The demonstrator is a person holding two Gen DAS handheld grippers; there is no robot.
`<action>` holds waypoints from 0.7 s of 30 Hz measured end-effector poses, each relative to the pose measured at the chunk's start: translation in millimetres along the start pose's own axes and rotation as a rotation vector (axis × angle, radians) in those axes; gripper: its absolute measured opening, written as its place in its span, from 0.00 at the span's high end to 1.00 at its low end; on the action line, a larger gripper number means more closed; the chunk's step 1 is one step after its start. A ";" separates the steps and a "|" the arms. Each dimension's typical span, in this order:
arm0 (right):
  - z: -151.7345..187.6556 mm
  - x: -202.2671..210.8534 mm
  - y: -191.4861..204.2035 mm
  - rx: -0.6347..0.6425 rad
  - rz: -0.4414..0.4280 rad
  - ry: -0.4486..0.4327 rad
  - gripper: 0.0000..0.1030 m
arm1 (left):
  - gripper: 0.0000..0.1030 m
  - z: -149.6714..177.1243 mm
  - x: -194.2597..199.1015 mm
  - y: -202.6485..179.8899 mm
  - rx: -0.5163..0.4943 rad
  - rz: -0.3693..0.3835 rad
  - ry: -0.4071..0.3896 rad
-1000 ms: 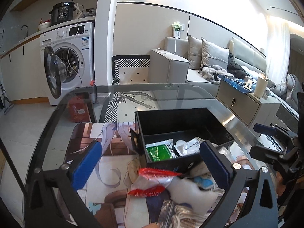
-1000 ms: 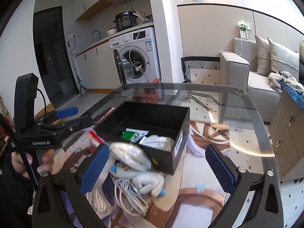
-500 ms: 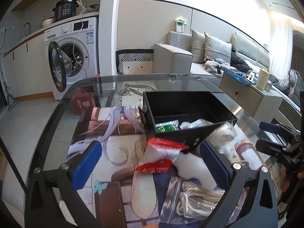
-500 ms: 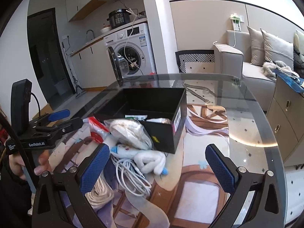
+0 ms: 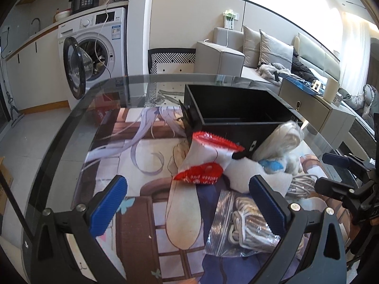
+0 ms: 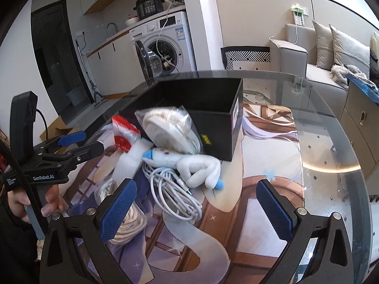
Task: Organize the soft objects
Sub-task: 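Move the right tool to the coiled white cable and close on it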
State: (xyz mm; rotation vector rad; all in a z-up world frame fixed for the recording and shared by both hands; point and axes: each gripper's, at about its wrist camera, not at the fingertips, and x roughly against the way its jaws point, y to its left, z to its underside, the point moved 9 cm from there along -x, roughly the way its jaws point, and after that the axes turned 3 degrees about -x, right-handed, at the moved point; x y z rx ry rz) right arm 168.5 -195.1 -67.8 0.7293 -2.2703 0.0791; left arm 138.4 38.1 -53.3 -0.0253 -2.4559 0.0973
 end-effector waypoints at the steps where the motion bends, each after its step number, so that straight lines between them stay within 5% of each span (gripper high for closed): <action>1: 2.1 -2.1 1.1 0.001 -0.002 0.008 0.01 | 0.00 1.8 -0.7 -0.4 0.001 0.000 0.004; 21: 8.3 -36.6 -10.4 -0.009 0.057 0.084 0.01 | 0.00 7.3 -9.3 -1.3 0.002 0.001 0.043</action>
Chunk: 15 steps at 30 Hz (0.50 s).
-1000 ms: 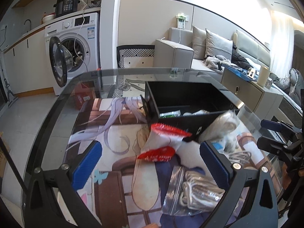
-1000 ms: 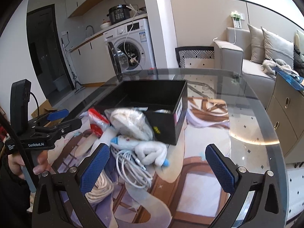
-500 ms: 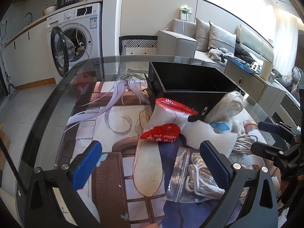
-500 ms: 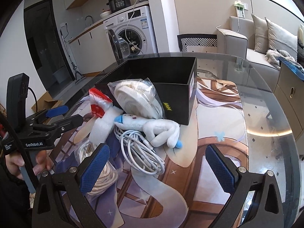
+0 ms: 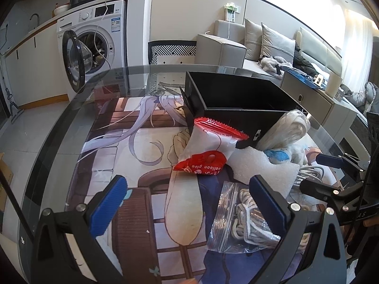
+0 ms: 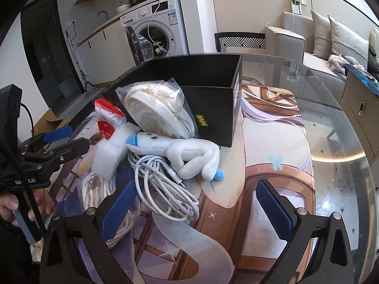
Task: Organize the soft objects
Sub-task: 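Move the right tool to the coiled white cable and close on it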
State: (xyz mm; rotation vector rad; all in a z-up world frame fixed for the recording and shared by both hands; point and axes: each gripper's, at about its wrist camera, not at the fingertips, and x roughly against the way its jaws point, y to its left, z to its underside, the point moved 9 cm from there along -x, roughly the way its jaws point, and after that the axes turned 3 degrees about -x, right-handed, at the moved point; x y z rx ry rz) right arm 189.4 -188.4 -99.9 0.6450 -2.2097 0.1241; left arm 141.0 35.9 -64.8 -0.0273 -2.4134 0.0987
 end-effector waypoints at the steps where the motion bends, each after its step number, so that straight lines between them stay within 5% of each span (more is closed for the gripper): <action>1: -0.3 -1.8 -0.3 0.007 0.009 0.005 0.01 | 0.00 -0.1 -0.4 -0.3 -0.001 -0.001 0.001; 15: 8.5 8.7 -35.3 -0.021 0.145 -0.015 0.00 | 0.00 0.3 -2.1 -1.6 -0.003 0.000 0.006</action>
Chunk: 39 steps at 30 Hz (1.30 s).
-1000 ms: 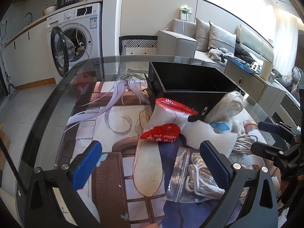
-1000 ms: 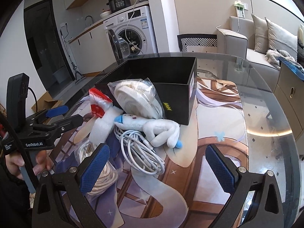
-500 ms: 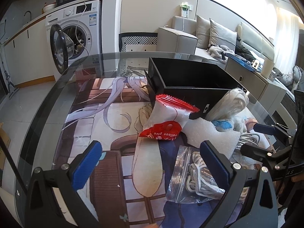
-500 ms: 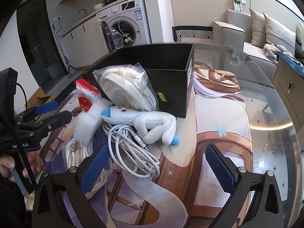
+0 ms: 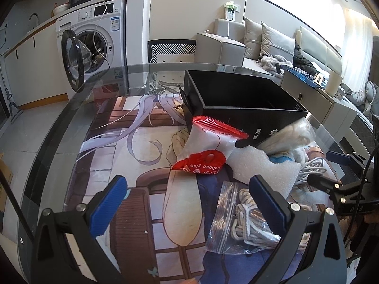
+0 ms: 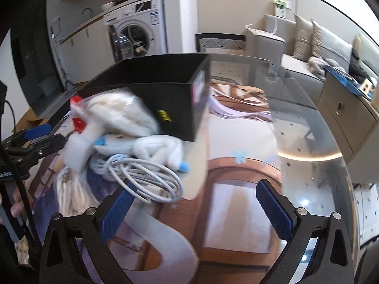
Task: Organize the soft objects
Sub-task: 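Move the right tool to the coiled white cable and close on it, then lift the white cable with the right tool while the left tool grasps the bagged cords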
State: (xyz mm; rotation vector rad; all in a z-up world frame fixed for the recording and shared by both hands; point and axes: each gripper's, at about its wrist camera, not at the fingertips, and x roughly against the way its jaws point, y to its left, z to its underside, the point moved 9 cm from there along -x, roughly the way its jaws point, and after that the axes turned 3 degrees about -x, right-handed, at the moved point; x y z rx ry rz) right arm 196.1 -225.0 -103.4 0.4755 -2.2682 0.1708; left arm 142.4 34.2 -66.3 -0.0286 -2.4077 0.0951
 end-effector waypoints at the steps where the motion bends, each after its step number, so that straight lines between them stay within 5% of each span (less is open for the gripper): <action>1: -0.1 0.4 -4.8 -0.019 0.002 -0.001 0.00 | 0.00 0.1 0.0 0.0 0.000 0.000 0.000; 17: -2.2 -4.3 17.7 0.012 -0.105 0.023 0.02 | 0.00 1.1 -3.9 -4.1 -0.012 0.002 0.005; 31: 3.5 4.9 37.5 0.018 -0.284 0.017 0.65 | 0.00 1.3 -4.2 -4.4 -0.011 0.002 0.006; 39: 24.8 25.3 28.4 0.073 -0.272 0.028 0.65 | 0.00 3.3 -3.9 -5.1 -0.016 0.005 0.004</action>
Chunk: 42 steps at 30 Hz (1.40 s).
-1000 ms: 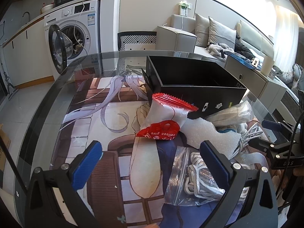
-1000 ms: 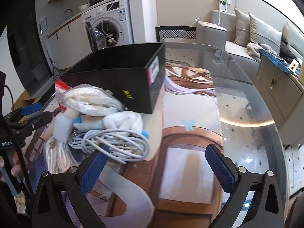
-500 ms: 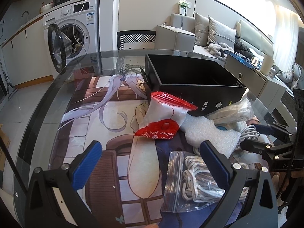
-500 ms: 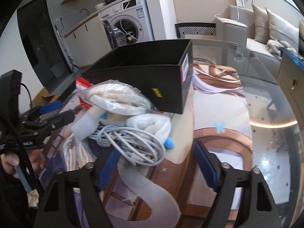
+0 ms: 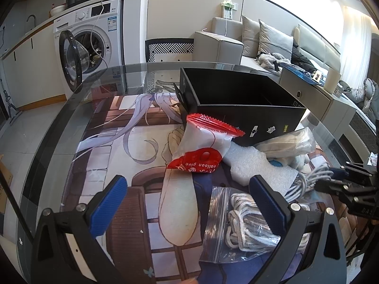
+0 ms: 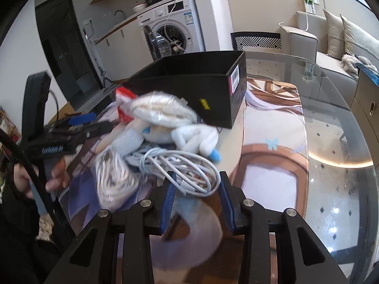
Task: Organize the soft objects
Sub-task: 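Lift the white cable with the right tool while the left tool grasps the bagged cords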
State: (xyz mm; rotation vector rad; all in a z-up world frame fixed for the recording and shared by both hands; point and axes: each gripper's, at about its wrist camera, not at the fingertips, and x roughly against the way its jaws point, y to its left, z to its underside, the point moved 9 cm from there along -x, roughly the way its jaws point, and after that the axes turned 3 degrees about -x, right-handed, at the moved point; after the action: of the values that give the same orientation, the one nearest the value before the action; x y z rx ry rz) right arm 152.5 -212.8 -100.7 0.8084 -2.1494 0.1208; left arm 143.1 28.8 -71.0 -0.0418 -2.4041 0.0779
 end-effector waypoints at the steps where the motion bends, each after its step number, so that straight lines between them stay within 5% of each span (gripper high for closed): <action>1: 3.3 1.3 0.3 0.012 -0.004 0.008 0.65 | 0.00 0.0 -0.1 -0.1 0.000 0.001 0.000; 5: 16.6 7.9 13.6 0.101 -0.048 0.037 0.60 | 0.00 0.6 0.2 -0.1 0.000 0.002 0.001; 8: 14.8 6.1 19.8 0.141 -0.045 0.036 0.45 | 0.00 0.6 0.3 -0.1 0.000 0.002 0.001; 22: -5.0 -32.1 43.0 0.310 -0.115 0.111 0.45 | 0.00 2.6 -1.0 -1.9 0.001 0.011 0.013; 24: -6.8 -34.2 44.6 0.312 -0.123 0.122 0.47 | 0.00 2.6 -1.0 -2.3 0.000 0.012 0.014; 28: -5.9 -33.2 46.4 0.326 -0.128 0.122 0.72 | 0.00 2.9 -0.4 -2.9 -0.003 0.014 0.016; 42: 18.1 9.2 36.6 0.240 -0.078 0.039 0.75 | 0.00 11.5 19.8 -29.5 -0.035 0.164 0.030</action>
State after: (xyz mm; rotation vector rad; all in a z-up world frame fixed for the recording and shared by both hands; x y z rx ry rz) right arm 114.7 -194.8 -99.3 1.0176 -2.0881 0.3564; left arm 120.4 -0.2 -64.2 -0.2551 -2.3684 0.1103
